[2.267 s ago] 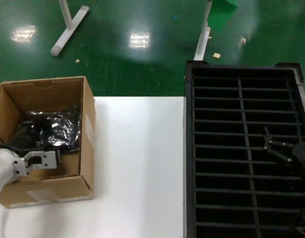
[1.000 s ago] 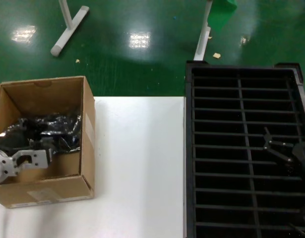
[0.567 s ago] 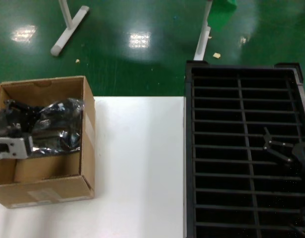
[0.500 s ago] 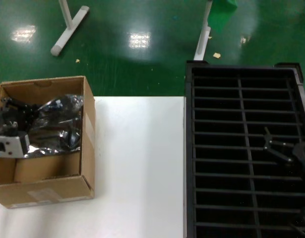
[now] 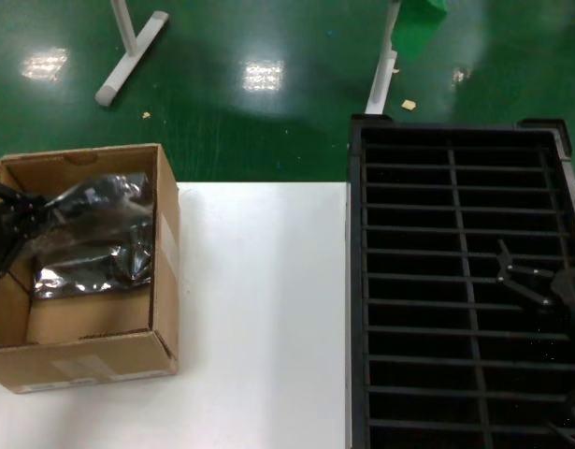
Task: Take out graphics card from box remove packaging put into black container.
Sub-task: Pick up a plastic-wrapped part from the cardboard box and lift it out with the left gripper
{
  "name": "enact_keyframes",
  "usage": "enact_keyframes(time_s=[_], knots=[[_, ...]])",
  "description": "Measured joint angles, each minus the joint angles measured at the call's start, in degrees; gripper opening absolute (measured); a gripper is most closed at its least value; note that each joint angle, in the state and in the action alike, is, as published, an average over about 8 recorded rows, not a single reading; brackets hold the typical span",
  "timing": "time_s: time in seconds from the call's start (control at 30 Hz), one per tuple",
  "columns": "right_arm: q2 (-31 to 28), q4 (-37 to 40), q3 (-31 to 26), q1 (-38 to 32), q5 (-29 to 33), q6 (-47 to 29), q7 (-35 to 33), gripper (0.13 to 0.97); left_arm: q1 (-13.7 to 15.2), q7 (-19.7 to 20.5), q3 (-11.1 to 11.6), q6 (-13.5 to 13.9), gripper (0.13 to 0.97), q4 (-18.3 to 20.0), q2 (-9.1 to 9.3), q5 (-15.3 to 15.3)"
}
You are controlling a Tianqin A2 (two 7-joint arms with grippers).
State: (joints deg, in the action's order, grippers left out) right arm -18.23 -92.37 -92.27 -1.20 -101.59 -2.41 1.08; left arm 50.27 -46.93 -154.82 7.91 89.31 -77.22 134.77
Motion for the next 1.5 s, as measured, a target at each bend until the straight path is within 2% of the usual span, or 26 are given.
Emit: enact_keyframes(time_s=[0.1,0.2,0.33,0.5,0.67,0.8,0.93,1.07,1.3,1.5], knots=[[0.0,0.0,0.0,0.0,0.0,0.0,0.0,0.966,-2.2,4.2,4.4,4.3,0.142,0.4,-1.04,-4.9],[0.0,0.0,0.0,0.0,0.0,0.0,0.0,0.966,-5.3,6.3,10.1,8.1,0.142,1.0,-1.63,-7.7],[0.0,0.0,0.0,0.0,0.0,0.0,0.0,0.966,-9.2,8.0,17.2,11.7,0.142,2.2,-2.15,-9.8],[0.0,0.0,0.0,0.0,0.0,0.0,0.0,0.966,-14.1,8.7,26.0,15.2,0.142,3.9,-2.56,-10.7],[0.0,0.0,0.0,0.0,0.0,0.0,0.0,0.966,-17.3,8.8,34.3,19.9,0.142,4.7,-1.47,-11.9],[0.0,0.0,0.0,0.0,0.0,0.0,0.0,0.966,-17.8,9.5,39.0,24.9,0.142,4.8,0.83,-13.9],[0.0,0.0,0.0,0.0,0.0,0.0,0.0,0.966,-16.7,10.8,41.7,30.8,0.142,4.6,4.09,-16.9],[0.0,-0.4,0.8,0.2,-0.7,-1.1,-0.1,0.966,-14.8,13.0,42.7,36.9,0.142,4.1,7.88,-20.2],[0.9,-3.4,5.6,1.4,-4.9,-8.7,-2.6,0.966,-10.2,16.8,41.7,45.6,0.142,2.2,15.11,-25.4],[0.9,-7.4,9.1,3.6,-10.7,-19.2,-5.9,0.938,-6.1,16.7,40.6,51.3,0.142,-1.3,21.62,-28.8]])
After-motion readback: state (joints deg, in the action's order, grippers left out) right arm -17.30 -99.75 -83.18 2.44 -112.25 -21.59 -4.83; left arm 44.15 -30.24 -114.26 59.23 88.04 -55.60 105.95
